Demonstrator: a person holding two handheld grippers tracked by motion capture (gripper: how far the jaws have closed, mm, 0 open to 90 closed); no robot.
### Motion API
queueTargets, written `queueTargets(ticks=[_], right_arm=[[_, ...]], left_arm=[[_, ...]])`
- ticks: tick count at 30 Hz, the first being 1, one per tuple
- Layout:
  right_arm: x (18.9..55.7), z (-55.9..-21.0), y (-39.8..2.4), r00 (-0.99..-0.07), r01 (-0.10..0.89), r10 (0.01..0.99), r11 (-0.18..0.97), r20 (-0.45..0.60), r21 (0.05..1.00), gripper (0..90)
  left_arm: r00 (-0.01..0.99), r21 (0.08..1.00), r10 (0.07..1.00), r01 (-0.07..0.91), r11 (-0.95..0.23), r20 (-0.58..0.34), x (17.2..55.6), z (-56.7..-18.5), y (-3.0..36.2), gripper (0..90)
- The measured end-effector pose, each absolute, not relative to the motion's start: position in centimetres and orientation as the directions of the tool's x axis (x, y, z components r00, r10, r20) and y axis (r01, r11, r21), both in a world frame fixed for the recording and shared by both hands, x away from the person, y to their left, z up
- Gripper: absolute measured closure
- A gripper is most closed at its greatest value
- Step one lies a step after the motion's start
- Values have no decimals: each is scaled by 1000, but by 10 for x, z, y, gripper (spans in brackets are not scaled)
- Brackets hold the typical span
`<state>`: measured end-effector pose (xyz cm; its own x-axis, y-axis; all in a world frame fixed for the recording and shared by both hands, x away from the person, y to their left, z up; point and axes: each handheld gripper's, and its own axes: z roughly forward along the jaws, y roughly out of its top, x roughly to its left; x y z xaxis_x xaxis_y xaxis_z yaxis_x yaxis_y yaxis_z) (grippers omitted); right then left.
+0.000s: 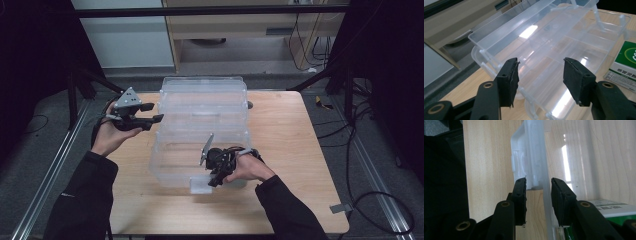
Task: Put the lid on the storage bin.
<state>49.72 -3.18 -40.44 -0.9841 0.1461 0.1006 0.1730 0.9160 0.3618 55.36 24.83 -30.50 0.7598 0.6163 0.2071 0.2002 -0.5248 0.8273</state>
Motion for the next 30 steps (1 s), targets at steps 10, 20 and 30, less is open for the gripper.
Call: queueTargets(ticks=[10,20,30], right_arm=[[498,-404,-32,-985,166,138,917,103,363,658],[498,-405,-32,-985,169,140,916,106,364,658],[499,-405,-33,-986,162,131,915,106,371,658]], left_arm=[[819,795,523,145,-588,238,571,-291,226,453],[849,770,464,115,-628,252,584,-279,209,461],[871,712,394,75,-698,294,600,-280,203,474]])
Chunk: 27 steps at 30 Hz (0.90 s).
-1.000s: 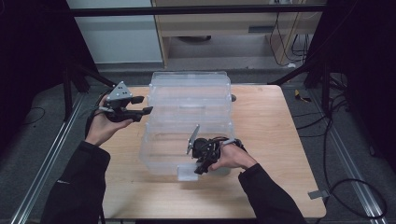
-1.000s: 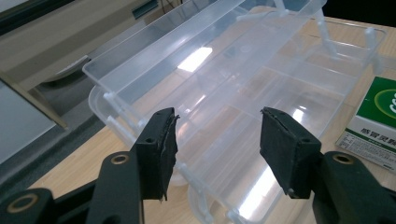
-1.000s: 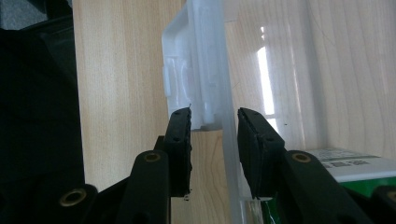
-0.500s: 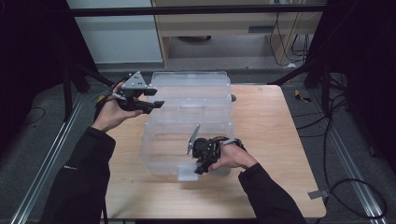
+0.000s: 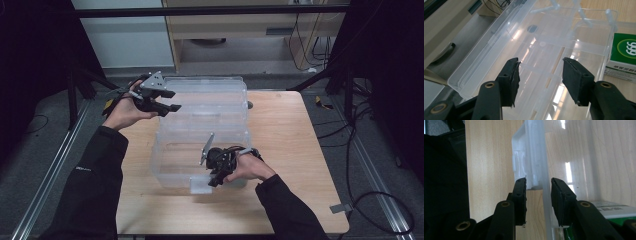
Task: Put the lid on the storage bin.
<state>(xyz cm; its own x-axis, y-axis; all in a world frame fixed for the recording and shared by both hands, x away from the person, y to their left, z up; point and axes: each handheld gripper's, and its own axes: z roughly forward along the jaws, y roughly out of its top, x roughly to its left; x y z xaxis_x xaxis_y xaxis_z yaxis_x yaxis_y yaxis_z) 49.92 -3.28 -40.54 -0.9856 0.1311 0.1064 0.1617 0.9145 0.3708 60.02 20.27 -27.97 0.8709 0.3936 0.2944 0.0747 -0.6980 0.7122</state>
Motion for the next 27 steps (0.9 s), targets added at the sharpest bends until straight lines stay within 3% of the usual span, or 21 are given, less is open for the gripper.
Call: queueTargets(ticks=[27], right_arm=[[501,-406,-34,-984,160,120,915,128,370,658]], left_arm=[[917,576,244,19,-817,316,629,-301,187,576]])
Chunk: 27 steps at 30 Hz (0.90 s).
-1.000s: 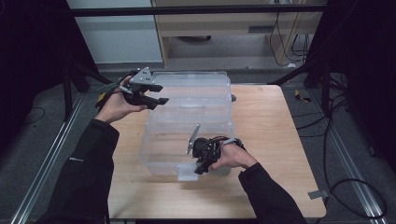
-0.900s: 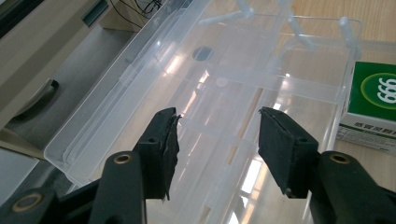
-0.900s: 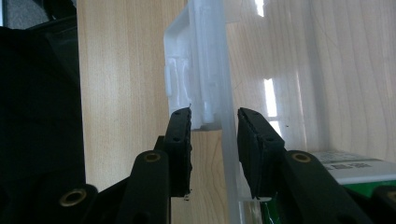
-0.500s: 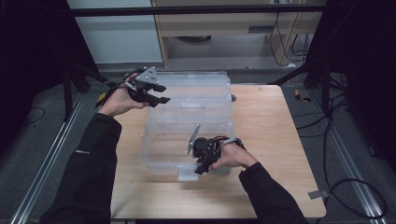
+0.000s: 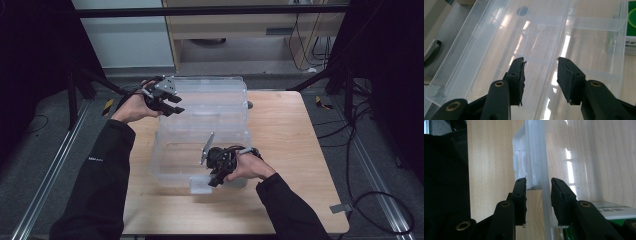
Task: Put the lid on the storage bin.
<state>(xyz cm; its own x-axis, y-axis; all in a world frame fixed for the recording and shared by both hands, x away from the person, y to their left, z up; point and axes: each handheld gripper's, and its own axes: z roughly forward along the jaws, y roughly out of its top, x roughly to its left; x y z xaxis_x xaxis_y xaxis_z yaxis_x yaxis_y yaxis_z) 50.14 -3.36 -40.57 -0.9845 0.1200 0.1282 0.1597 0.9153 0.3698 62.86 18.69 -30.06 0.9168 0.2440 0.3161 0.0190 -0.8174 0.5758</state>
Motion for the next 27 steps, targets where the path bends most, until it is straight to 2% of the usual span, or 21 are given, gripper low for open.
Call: queueTargets(ticks=[27], right_arm=[[501,-406,-34,-985,158,121,916,122,369,660]], left_arm=[[927,470,148,-33,-882,344,629,-309,170,786]])
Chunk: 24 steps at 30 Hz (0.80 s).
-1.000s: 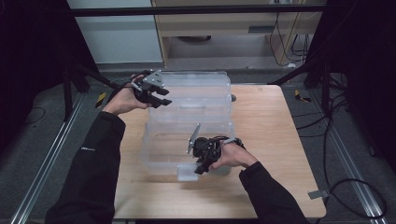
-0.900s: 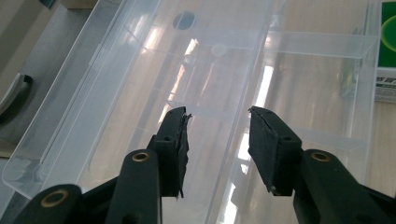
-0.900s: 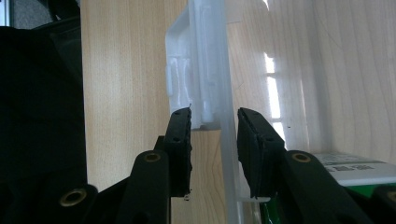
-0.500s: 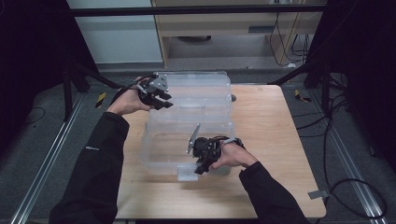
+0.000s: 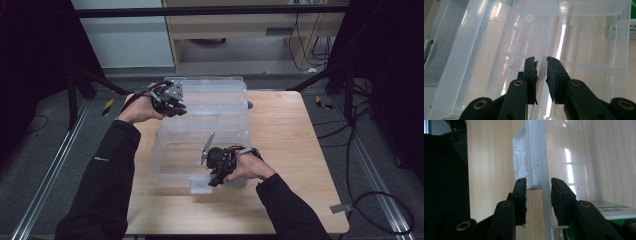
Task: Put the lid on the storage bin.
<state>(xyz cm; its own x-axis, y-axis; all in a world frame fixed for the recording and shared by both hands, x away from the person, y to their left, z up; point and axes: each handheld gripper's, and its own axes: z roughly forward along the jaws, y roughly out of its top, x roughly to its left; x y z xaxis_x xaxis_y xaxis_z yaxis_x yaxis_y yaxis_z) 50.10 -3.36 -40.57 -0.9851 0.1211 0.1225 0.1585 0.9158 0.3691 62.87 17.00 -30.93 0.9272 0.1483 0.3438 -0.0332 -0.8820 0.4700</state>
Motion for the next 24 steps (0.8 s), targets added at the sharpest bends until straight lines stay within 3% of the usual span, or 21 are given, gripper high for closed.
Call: queueTargets(ticks=[16,24], right_arm=[[499,-405,-33,-986,157,128,917,103,368,665],[497,-405,-32,-987,155,128,916,98,369,666]], left_arm=[[911,347,81,-71,-935,404,617,-302,156,842],[908,342,79,-74,-937,412,608,-299,153,856]])
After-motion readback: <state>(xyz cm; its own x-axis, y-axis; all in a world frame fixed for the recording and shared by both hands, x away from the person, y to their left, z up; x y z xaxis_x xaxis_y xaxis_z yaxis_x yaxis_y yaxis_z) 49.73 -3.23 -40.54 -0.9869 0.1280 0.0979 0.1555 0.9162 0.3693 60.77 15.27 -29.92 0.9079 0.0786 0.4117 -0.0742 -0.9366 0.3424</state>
